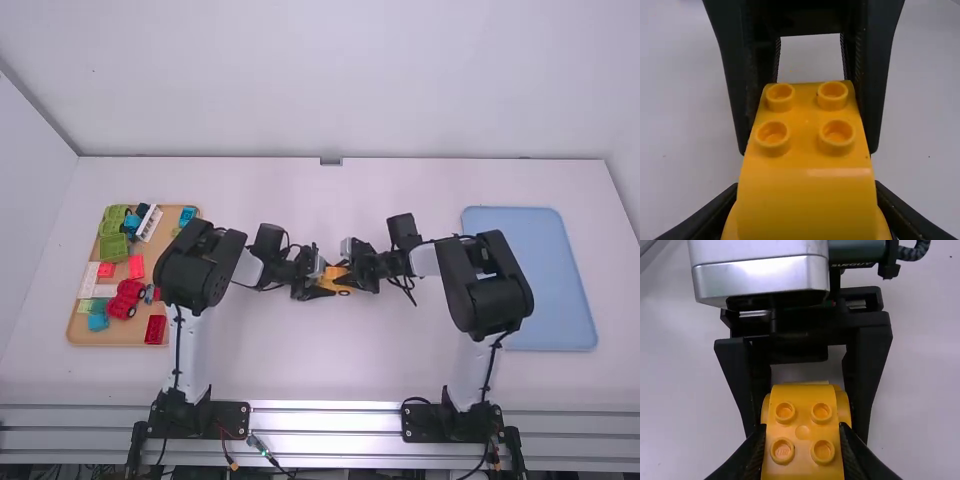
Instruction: Assemble lego blocks to make yellow taxi
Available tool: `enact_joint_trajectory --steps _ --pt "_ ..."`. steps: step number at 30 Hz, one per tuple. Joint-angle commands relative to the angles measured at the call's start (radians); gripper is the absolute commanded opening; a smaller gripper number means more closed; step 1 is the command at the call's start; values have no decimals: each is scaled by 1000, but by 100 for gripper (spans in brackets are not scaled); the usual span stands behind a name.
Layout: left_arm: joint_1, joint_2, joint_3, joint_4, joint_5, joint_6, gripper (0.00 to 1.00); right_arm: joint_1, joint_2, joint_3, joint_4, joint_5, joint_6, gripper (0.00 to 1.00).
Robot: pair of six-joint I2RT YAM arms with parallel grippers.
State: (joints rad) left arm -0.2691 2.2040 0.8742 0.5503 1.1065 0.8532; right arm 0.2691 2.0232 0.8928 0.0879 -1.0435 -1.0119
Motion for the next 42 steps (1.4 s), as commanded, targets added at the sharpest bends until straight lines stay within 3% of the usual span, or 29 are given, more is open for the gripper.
enact_joint_trajectory --steps 1,7,12,32,42 --pt "-5 16 24 5 5 -27 38 32 27 -51 12 44 -2 0" --pt "-5 16 24 8 4 -27 38 17 27 -162 281 16 143 0" --pt "-3 16 29 7 4 -28 38 9 27 -204 354 16 185 0" --pt "-10 16 43 3 29 -42 37 65 27 -137 129 236 143 0" --pt "-10 16 43 8 30 -42 36 65 27 -146 116 295 117 0"
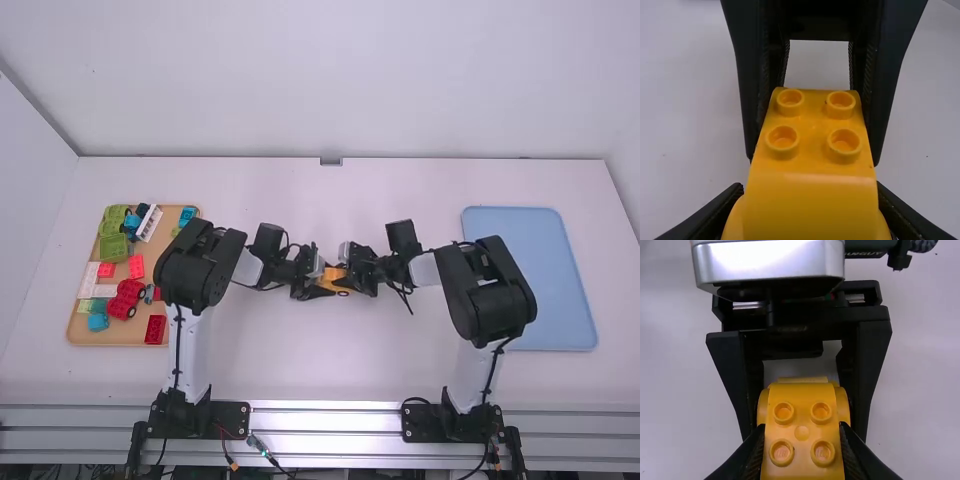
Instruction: Assemble lego blocks to make yellow taxi
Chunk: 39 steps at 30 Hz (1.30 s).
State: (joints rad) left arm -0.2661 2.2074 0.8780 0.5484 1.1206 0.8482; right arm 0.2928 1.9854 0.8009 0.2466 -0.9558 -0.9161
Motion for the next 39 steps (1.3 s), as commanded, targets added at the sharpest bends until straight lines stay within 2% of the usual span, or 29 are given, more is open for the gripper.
enact_joint_trajectory --steps 1,7,10,11,13,16,22,34,39 --pt "-13 12 39 10 16 -37 36 41 64 -55 -42 209 21 0" --pt "-13 12 39 10 16 -37 35 41 64 -53 -36 200 21 0" --pt "-13 12 39 10 16 -37 32 41 64 -56 -15 178 21 0" --pt "-13 12 39 10 16 -37 31 41 64 -55 -13 175 21 1" --pt "-13 12 39 10 16 -37 31 41 64 -47 -19 168 22 12" --pt "-13 12 39 10 16 -37 29 41 64 -37 -27 168 30 17" --pt "-13 12 39 10 16 -37 26 41 64 -34 -23 167 29 18" --pt "-13 12 39 9 16 -37 25 40 64 -34 -20 167 29 31" --pt "-13 12 38 7 16 -37 24 6 64 -34 -20 111 29 35"
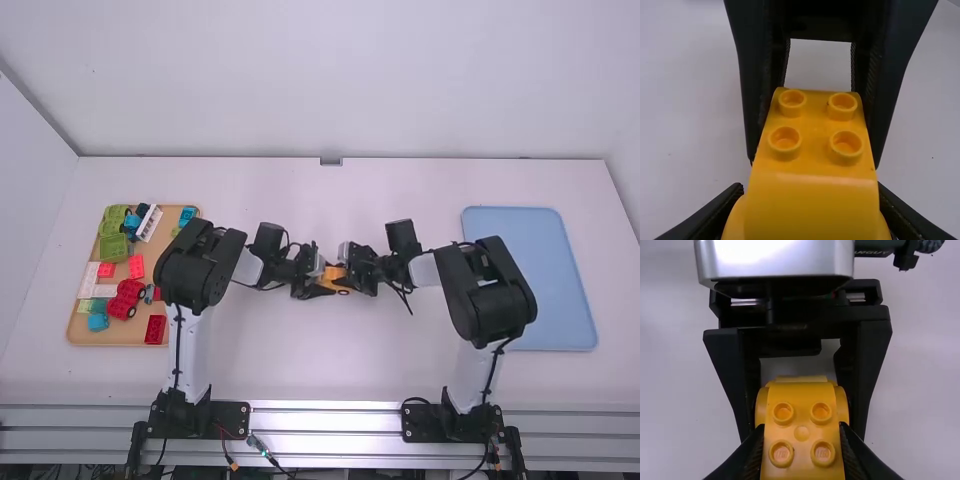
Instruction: Assemble lego blocks to make yellow taxi
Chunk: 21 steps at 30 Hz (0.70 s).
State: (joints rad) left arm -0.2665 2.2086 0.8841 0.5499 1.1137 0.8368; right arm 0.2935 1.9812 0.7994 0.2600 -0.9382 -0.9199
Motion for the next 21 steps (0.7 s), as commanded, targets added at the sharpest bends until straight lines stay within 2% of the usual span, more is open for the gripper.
enact_joint_trajectory --steps 1,6,21 --pt "-12 11 32 5 23 -25 24 -4 69 -32 -34 77 33 36" --pt "-13 11 32 5 23 -26 24 -33 69 -32 -32 25 18 44" --pt "-14 11 32 -1 23 -26 20 -31 65 -20 18 18 41 49"
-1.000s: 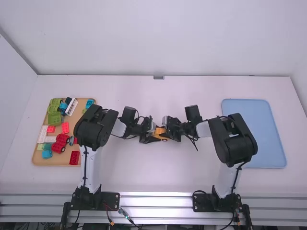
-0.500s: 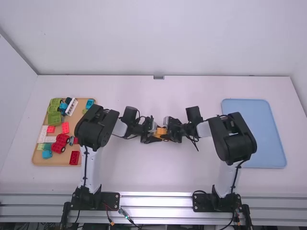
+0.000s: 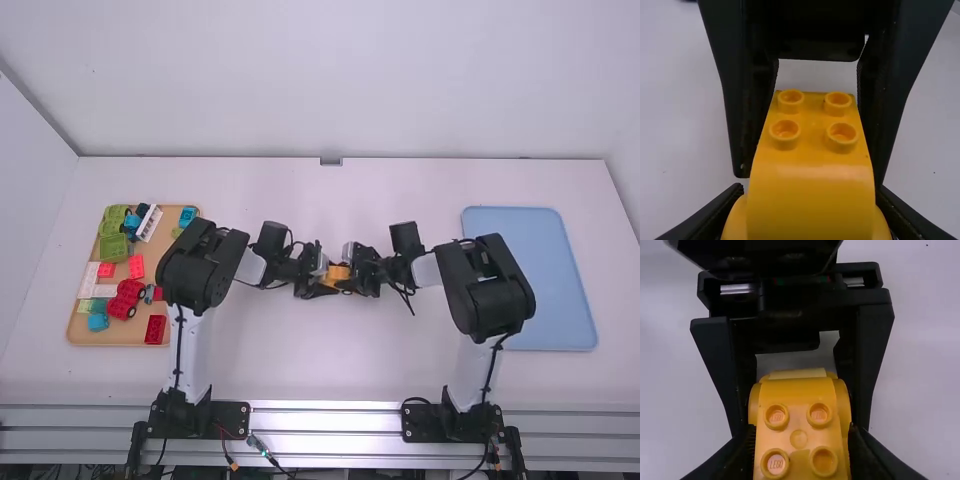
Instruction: Assemble lego blocks to make yellow taxi
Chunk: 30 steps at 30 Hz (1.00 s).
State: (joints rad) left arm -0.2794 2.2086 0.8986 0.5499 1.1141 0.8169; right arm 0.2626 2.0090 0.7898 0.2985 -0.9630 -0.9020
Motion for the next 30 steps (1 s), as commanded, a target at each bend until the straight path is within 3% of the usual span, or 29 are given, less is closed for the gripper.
enact_joint_trajectory --steps 1,11,22,30 --pt "-1 11 18 -3 23 -5 20 0 37 -4 -27 42 23 49" --pt "0 11 18 -2 21 -6 22 1 37 75 -113 35 21 52" --pt "-1 11 18 -2 19 -5 22 26 -60 79 -222 28 -95 53" --pt "2 11 18 -3 20 -5 22 45 -101 80 -204 76 -90 57"
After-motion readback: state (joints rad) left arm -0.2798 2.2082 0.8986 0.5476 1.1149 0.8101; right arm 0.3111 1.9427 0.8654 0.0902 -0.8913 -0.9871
